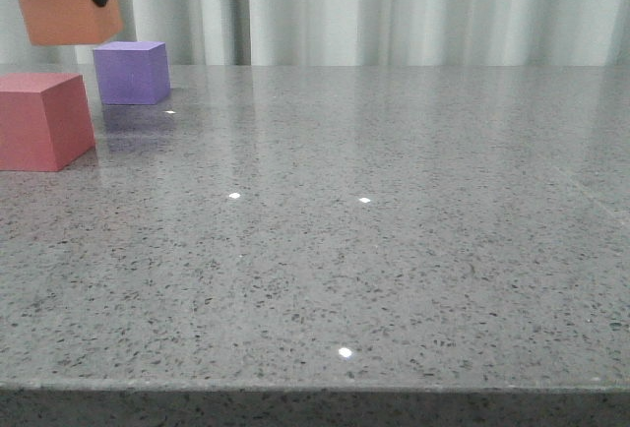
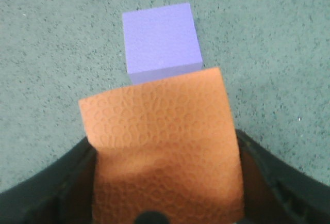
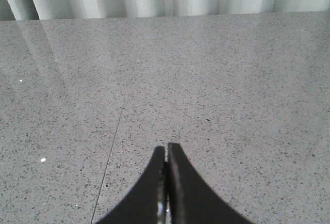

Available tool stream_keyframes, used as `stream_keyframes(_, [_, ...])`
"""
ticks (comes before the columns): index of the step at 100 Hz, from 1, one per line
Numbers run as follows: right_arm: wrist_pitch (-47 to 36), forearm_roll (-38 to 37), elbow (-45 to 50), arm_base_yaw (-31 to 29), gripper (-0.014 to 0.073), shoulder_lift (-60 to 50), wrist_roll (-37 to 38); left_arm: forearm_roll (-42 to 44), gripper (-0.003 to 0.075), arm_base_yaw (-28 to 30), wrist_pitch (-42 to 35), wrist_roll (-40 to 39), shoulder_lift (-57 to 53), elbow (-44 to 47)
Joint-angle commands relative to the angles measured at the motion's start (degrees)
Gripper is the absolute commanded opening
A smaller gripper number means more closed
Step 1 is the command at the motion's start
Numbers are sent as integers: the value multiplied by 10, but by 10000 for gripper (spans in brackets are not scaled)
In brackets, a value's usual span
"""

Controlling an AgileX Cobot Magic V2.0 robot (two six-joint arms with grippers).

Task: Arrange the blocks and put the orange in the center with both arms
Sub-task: 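Carry the orange cube with the left gripper toward the pink cube, then set the orange cube between the pink and purple cubes, release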

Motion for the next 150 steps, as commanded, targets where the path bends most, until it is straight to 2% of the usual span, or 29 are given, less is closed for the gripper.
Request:
stream_keyframes(1, [-43, -8, -15, -3, -68, 0, -2, -2, 262, 1, -47, 3, -19, 1])
stream_keyframes(40, [-43, -8, -15, -3, -68, 0, -2, -2, 262, 1, -101, 3, 16, 35])
stream_keyframes(94, [-43, -8, -15, -3, -68, 0, -2, 2, 270, 1, -104, 3, 54, 36])
stream_keyframes(102, [-43, -8, -15, -3, -68, 0, -2, 4, 330, 1, -105, 3, 55, 36])
stream_keyframes(114, [-43, -8, -15, -3, -68, 0, -2, 5, 530, 1, -110, 3, 53, 36])
stream_keyframes(121, [-43, -8, -15, -3, -68, 0, -2, 5, 616, 1, -108, 3, 49, 36])
stream_keyframes(127, [-43, -8, -15, -3, -68, 0, -2, 5, 643, 1, -106, 3, 43, 36])
stream_keyframes(150, [-43, -8, -15, -3, -68, 0, -2, 4, 641, 1, -104, 3, -12, 36])
